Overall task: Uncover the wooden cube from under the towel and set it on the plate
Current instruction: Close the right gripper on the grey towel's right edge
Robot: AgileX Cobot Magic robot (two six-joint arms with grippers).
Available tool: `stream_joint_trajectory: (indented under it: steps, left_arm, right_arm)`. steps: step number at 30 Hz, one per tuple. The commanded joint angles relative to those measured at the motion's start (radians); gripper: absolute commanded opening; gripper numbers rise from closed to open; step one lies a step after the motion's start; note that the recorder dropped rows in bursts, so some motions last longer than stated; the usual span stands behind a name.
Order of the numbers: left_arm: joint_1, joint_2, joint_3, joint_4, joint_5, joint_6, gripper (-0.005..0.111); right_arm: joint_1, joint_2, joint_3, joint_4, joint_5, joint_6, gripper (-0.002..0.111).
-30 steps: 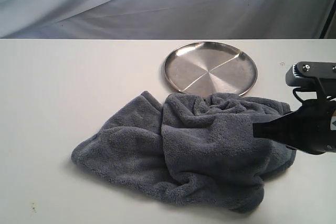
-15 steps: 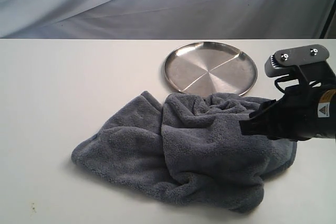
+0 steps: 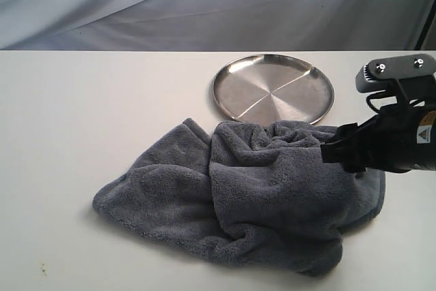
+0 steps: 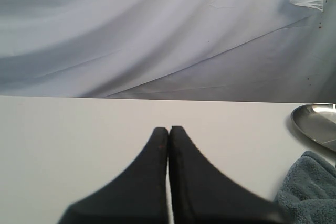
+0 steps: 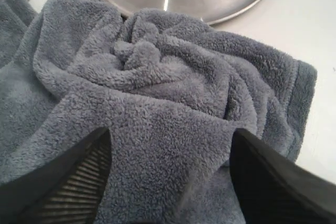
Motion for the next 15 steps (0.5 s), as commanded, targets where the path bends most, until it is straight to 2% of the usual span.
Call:
stream_joint_trajectory:
  steps: [1,10,15]
  left_arm:
    - [-0.001,-0.002,0.004,0.001,-0.002,-0.002,0.001]
    - [-0.001,-0.002,0.004,0.001,-0.002,-0.002,0.001]
    - [-0.001,-0.002,0.004,0.001,-0.002,0.0,0.001]
  right_arm:
    - [-0.01,0.066,-0.005,-0.006,-0.043,-0.003,0.06]
    - [-0.01,0.142,-0.005,-0.004,-0.049,-0.003,0.056]
    - [-0.01,0.142,-0.005,0.005,-0.041,-0.003,0.05]
